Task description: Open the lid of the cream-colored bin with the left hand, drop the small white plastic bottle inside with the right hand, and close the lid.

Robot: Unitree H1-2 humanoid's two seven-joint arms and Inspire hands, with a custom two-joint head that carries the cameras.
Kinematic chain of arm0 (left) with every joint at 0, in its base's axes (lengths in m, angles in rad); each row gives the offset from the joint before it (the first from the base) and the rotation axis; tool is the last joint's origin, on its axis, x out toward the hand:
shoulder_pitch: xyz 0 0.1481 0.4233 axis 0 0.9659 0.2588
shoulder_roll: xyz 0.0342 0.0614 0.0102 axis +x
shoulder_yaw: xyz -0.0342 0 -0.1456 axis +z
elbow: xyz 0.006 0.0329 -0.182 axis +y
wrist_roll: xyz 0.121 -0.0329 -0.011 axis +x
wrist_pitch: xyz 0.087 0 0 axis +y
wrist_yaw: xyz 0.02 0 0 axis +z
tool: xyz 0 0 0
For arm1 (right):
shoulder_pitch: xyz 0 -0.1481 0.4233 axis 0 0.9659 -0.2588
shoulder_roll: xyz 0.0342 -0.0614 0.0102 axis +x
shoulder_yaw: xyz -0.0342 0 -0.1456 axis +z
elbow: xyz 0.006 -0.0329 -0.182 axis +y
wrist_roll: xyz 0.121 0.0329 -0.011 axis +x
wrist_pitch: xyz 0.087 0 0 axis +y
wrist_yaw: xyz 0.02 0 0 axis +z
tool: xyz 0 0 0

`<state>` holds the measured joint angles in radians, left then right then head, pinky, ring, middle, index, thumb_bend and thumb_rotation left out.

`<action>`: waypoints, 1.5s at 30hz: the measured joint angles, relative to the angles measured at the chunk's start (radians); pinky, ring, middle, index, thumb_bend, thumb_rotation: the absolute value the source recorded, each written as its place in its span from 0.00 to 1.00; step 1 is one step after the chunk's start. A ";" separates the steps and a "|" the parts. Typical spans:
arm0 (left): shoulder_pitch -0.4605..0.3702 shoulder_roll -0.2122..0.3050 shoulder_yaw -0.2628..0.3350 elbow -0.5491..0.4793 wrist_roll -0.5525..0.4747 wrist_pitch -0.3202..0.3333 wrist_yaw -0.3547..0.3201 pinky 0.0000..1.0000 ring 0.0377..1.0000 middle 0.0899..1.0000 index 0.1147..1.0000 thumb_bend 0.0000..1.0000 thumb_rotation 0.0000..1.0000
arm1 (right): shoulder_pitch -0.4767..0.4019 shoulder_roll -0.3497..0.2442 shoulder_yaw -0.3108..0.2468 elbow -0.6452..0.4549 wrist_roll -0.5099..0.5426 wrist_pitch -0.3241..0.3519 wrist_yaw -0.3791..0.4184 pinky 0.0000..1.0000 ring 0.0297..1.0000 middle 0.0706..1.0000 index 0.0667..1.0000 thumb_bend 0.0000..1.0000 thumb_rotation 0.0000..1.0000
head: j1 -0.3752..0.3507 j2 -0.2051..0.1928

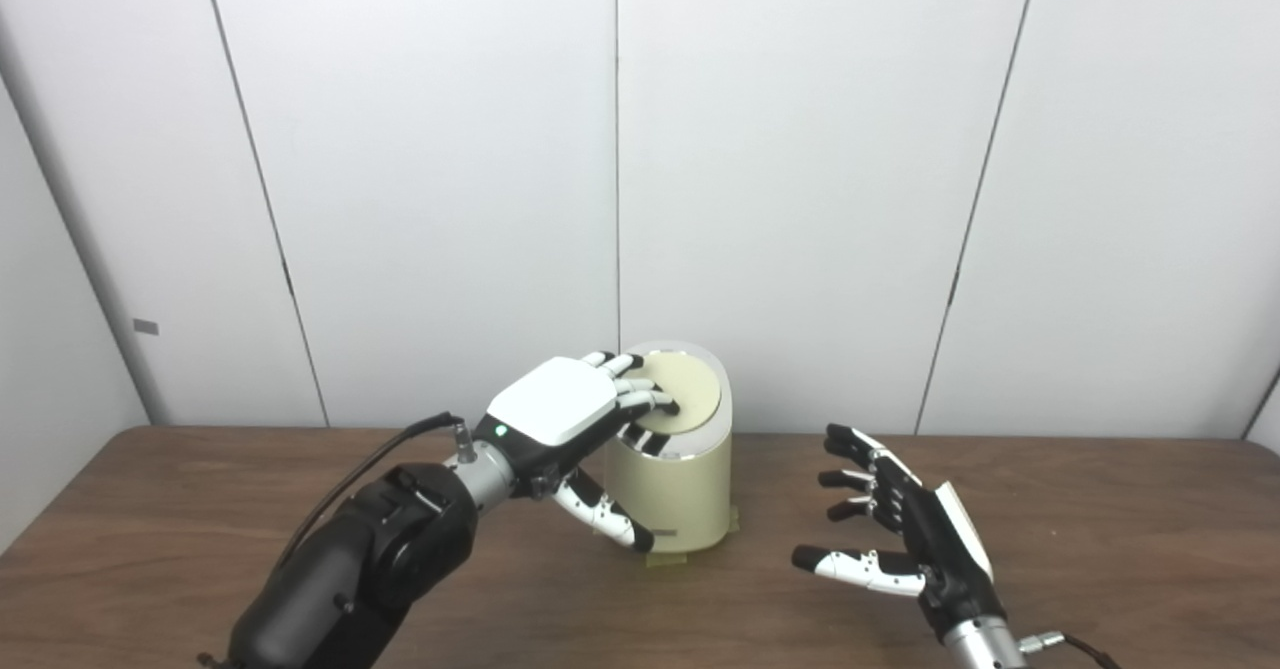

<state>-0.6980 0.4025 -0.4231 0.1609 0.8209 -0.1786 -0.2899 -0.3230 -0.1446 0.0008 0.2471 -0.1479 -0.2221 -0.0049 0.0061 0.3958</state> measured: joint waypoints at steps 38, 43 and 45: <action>0.140 -0.050 0.274 -0.052 -0.250 -0.030 0.155 0.83 0.96 0.89 0.89 0.86 0.42 | 0.008 0.004 0.000 -0.012 0.006 0.010 -0.005 0.60 0.73 0.84 0.83 0.84 0.25 | 0.002 0.011; 0.262 -0.135 0.427 -0.062 -0.574 0.027 0.156 0.93 0.98 0.97 0.92 0.91 0.47 | 0.014 0.006 -0.002 -0.013 0.015 0.010 -0.004 0.60 0.74 0.84 0.84 0.85 0.24 | -0.002 0.012; 0.333 -0.166 0.459 -0.068 -0.646 0.059 0.158 0.92 0.97 0.97 0.92 0.90 0.49 | 0.020 0.003 -0.007 -0.012 0.024 0.010 -0.004 0.59 0.74 0.84 0.83 0.85 0.24 | 0.000 0.012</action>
<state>-0.3649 0.2360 0.0356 0.0934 0.1752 -0.1198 -0.1323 -0.3032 -0.1414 -0.0062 0.2348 -0.1235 -0.2123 -0.0092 0.0061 0.4080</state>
